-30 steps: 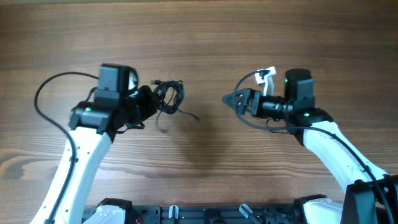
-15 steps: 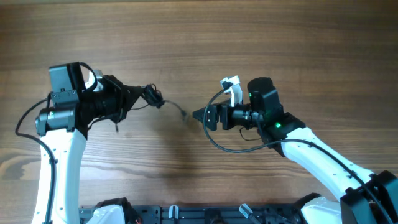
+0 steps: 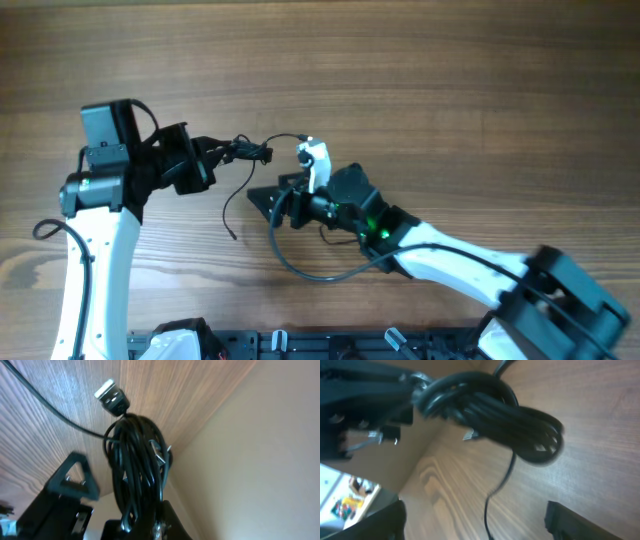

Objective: Untangle cables

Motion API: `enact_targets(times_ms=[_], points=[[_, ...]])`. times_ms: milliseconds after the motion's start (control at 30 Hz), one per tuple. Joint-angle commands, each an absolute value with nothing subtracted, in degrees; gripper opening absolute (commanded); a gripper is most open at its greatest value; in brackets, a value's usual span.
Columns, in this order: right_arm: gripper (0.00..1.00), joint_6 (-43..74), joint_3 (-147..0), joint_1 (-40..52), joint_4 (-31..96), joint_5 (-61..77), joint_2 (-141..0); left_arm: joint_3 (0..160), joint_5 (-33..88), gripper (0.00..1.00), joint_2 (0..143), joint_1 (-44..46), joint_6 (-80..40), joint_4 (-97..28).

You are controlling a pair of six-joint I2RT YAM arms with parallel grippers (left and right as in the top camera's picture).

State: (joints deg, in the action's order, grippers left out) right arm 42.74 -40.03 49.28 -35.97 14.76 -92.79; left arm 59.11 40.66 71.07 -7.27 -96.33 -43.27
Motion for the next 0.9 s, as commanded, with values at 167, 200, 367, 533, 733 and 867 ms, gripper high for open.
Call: enact_targets(times_ms=[167, 200, 367, 533, 733, 867], points=[[0.68, 45.3, -40.4, 50.0, -53.1, 10.1, -106.1, 60.0, 42.2, 0.04, 70.5, -2.7, -101.7, -42.6], [0.5, 45.0, -40.4, 50.0, -54.1, 10.1, -106.3, 60.0, 42.2, 0.04, 70.5, -2.3, -102.3, -42.4], [0.05, 45.1, -40.4, 49.9, -54.0, 9.5, -106.3, 60.0, 42.2, 0.04, 70.5, -2.1, -102.5, -42.4], [0.05, 44.9, -40.4, 48.1, -49.0, 24.6, -105.9, 60.0, 32.9, 0.04, 70.5, -2.1, -102.0, -39.6], [0.05, 42.1, -40.4, 44.5, -37.6, 42.5, -97.8, 60.0, 18.0, 0.04, 70.5, -2.1, -93.1, -34.5], [0.05, 34.1, -40.4, 44.5, -26.0, 42.6, -90.3, 60.0, 15.1, 0.04, 70.5, -2.1, -92.9, -34.5]])
